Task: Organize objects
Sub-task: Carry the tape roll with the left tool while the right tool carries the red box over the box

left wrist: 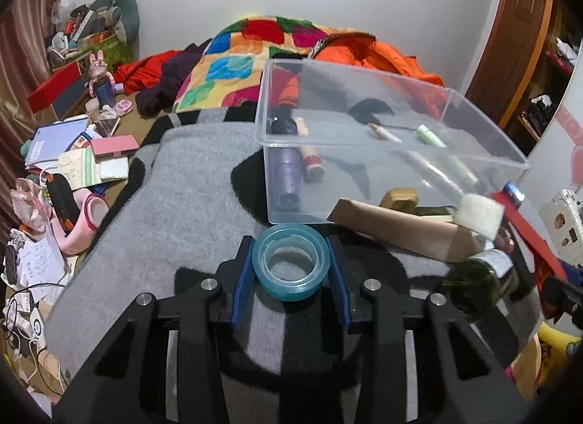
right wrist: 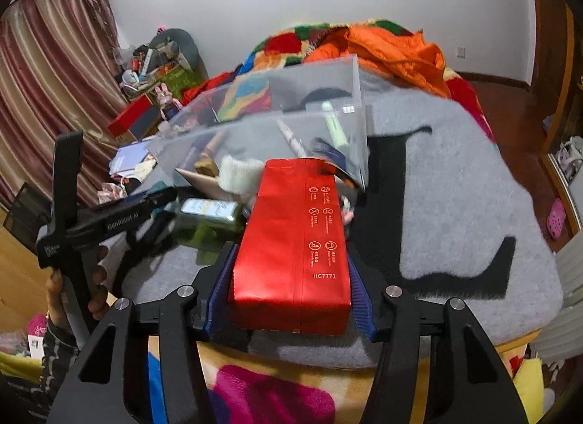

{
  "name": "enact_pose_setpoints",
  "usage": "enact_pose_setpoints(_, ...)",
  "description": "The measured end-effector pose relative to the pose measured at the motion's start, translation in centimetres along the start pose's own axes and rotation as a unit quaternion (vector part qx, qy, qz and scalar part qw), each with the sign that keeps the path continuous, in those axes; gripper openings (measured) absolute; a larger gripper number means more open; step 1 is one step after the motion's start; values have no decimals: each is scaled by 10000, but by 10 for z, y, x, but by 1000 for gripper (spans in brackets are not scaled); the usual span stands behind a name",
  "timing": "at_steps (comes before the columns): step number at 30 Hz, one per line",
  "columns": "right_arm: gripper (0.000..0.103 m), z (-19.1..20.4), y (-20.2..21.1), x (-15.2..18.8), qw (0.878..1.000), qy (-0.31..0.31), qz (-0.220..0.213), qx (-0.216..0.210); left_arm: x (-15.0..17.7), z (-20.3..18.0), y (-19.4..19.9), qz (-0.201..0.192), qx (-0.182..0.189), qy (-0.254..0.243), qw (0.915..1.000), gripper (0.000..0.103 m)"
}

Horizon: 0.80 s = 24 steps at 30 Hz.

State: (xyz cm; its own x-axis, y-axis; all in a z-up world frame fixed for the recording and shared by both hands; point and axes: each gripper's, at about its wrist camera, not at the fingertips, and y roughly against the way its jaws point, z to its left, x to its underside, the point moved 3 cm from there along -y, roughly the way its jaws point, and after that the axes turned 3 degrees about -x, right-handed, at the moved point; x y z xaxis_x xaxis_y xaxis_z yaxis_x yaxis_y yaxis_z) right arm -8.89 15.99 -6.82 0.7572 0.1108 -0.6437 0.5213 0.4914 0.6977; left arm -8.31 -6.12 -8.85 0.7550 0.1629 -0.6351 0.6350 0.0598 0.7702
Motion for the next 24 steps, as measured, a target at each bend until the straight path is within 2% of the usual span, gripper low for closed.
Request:
enact_pose_setpoints(14, 52, 15, 22, -28, 9984, 194, -494, -171, -25, -12, 55, -712, 215, -82, 9972, 38)
enact_pose_setpoints(21, 52, 17, 30, -34, 9976, 99, -452, -523, -40, -17, 68, -955, 329, -125, 9948, 38)
enact_pose_setpoints(24, 52, 19, 35, -33, 9972, 161, -515, -514, -45, -21, 75, -1055, 368, -158, 9936, 38)
